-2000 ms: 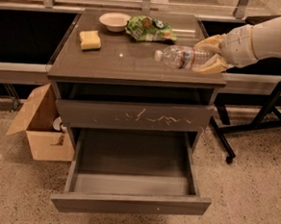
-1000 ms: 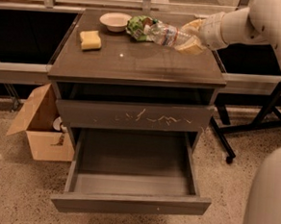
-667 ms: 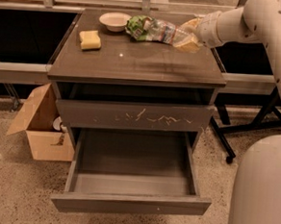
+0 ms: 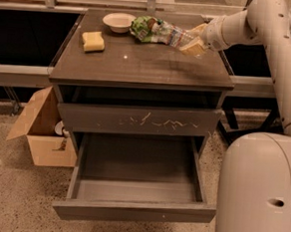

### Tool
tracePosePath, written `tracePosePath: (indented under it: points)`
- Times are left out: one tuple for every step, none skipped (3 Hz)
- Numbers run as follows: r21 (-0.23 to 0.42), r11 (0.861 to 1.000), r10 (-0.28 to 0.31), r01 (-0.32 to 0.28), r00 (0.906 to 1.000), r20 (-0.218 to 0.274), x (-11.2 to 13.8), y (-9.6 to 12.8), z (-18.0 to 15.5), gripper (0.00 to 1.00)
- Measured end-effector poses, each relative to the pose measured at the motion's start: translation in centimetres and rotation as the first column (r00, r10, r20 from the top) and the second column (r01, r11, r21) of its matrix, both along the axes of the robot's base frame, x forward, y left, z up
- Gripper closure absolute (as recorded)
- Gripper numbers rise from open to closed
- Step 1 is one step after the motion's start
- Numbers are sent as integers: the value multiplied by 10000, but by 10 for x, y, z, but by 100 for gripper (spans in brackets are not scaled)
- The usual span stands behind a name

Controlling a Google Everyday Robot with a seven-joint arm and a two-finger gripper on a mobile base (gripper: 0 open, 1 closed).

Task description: Pick water bottle from middle drawer and place on counter

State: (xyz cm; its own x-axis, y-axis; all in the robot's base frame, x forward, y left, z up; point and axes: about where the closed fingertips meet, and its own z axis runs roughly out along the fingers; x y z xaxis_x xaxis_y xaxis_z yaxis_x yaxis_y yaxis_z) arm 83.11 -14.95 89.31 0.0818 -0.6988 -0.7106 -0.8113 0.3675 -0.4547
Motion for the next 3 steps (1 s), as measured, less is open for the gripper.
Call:
tracePosePath:
  points:
    - [47, 10000, -65, 68, 9985, -545, 3, 0, -14, 31]
    - [89, 9999, -68, 77, 9957, -921, 3, 0, -24, 7]
    - [109, 9998, -130, 142, 9945, -1035, 4, -4, -25, 0]
